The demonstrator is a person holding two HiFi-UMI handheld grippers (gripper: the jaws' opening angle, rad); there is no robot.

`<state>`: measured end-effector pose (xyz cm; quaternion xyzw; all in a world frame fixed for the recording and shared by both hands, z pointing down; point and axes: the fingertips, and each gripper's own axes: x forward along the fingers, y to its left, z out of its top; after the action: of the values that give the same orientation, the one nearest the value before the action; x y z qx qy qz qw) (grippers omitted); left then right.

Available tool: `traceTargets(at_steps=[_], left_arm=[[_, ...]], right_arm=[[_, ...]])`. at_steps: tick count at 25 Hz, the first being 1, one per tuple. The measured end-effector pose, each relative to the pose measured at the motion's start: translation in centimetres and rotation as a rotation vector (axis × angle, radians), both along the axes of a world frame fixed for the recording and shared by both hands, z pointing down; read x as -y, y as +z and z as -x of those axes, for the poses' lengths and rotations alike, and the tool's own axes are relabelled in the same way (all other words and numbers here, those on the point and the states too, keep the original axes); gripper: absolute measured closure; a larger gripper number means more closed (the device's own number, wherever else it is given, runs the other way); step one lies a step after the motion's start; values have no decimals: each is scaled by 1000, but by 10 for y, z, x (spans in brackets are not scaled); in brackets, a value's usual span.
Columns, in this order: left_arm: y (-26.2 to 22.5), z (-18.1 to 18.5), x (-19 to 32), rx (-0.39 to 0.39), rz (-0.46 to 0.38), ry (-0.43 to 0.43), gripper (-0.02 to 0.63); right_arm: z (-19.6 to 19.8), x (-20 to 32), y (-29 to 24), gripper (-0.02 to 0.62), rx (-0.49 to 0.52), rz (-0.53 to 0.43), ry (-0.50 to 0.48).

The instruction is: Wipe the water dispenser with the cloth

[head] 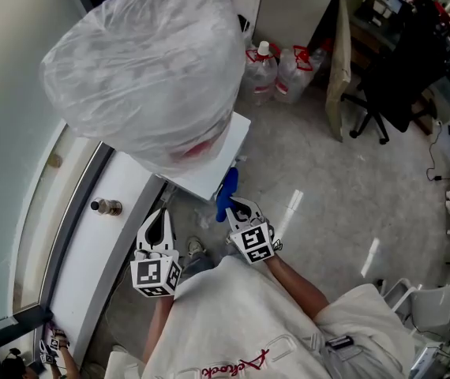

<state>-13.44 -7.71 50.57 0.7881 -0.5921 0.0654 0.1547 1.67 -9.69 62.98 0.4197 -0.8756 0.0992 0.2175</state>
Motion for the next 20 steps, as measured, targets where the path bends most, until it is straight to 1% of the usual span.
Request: traceTargets(at_steps=[6, 10, 15, 20], left_arm=[[1, 9, -5, 5, 6, -20, 595], [2, 14, -5, 10, 9, -37, 595], [2, 18, -2, 19, 16, -53, 595], [1, 15, 4, 25, 20, -62, 595]], right_arm=[[22, -22, 23, 572, 10, 79, -48], [30, -24, 37, 572, 4, 112, -71], [27, 3, 60, 572, -23, 139, -38], [6, 39, 70, 572, -62, 150, 1]])
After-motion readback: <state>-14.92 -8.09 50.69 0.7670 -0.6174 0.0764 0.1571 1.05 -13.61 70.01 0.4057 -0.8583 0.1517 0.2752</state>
